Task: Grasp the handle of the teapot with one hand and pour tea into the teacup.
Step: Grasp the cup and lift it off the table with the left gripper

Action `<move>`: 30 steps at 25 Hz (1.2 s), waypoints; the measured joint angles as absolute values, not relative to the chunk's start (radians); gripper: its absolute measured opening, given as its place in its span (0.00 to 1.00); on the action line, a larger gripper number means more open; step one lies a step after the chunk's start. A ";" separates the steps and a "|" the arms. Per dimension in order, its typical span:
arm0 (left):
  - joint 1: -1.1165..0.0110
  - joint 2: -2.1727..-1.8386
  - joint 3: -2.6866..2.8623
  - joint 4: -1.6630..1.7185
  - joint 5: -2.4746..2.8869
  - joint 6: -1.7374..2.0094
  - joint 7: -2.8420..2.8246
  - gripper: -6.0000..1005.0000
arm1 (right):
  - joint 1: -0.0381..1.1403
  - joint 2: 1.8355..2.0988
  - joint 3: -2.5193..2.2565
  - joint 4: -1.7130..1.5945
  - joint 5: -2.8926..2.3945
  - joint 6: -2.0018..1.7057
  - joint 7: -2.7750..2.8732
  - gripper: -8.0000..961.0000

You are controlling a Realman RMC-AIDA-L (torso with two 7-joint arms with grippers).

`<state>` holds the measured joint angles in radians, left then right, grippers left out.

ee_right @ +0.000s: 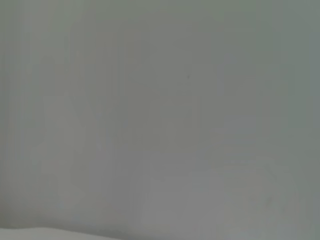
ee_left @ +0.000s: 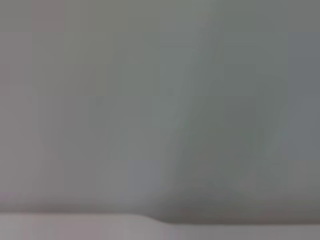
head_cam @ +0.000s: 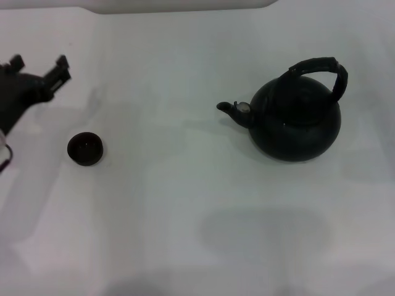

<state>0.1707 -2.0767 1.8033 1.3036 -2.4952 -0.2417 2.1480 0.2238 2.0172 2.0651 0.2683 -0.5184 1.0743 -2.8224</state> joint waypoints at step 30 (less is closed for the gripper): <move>0.291 -2.079 2.015 1.385 -2.554 -0.057 2.146 0.88 | 0.222 2.016 2.070 0.268 -0.518 1.073 -2.830 0.77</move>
<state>0.2911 -2.0789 2.0152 1.3847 -2.5539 -0.0573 2.1456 0.2224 2.0156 2.0696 0.2684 -0.5184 1.0732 -2.8305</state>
